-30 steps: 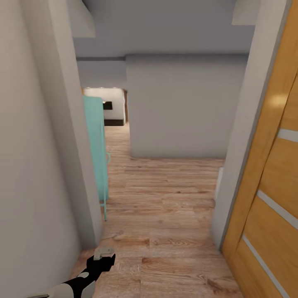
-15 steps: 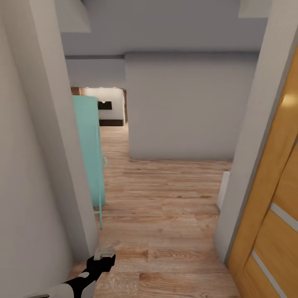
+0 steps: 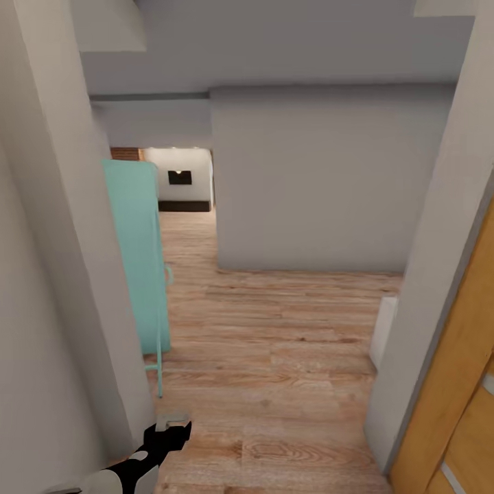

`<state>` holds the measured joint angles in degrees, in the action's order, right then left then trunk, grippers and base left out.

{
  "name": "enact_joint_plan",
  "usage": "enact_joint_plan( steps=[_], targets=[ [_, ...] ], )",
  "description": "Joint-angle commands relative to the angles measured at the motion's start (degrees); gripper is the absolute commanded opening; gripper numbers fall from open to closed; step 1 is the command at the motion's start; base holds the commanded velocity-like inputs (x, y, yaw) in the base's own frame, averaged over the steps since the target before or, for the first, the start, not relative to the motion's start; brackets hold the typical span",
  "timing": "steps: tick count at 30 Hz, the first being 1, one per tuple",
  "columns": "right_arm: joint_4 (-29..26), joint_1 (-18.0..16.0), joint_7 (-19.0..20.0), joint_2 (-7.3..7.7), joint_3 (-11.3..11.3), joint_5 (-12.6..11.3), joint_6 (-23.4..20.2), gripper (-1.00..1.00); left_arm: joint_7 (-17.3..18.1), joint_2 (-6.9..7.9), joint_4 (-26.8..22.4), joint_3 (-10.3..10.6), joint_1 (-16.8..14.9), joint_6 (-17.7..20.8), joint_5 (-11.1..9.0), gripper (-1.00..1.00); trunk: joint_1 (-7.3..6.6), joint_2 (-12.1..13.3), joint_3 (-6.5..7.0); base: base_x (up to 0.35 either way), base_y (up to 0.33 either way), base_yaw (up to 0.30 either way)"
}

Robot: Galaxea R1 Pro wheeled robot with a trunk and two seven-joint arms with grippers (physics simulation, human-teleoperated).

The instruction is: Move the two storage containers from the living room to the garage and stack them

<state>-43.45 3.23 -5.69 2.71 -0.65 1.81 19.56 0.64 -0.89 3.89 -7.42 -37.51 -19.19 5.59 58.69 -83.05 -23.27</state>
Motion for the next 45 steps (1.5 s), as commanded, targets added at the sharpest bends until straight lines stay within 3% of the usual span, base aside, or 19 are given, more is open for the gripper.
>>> enact_joint_plan(
  steps=[1, 15, 33, 45],
  targets=[
    [-0.1, 0.0, -0.3, 0.01, 0.0, 0.2, 0.0, 1.00, 0.0, 0.03, 0.2, -0.5, -0.1, -0.4, 0.6, 1.00, 0.04, 0.0, -0.05, 0.324, -0.162, 0.010],
    [-0.1, 0.0, -0.5, 0.01, 0.0, 0.1, 0.0, 1.00, 0.0, 0.21, 0.2, -0.5, -0.1, -0.3, 0.6, 1.00, 0.04, 0.0, -0.04, 0.323, -0.107, 0.001],
    [-0.1, 0.0, -0.5, 0.01, 0.0, 0.1, 0.0, 1.00, 0.0, 0.21, 0.2, -0.4, -0.1, -0.3, 0.6, 1.00, 0.04, 0.0, -1.52, 0.325, -0.001, 0.000],
    [-0.1, 0.0, -0.6, 0.01, 0.0, 0.1, 0.0, 1.00, -0.1, 0.24, 0.2, -0.4, -0.1, -0.3, 0.6, 1.00, 0.04, 0.0, -1.64, 0.325, 0.000, 0.000]
  ],
)
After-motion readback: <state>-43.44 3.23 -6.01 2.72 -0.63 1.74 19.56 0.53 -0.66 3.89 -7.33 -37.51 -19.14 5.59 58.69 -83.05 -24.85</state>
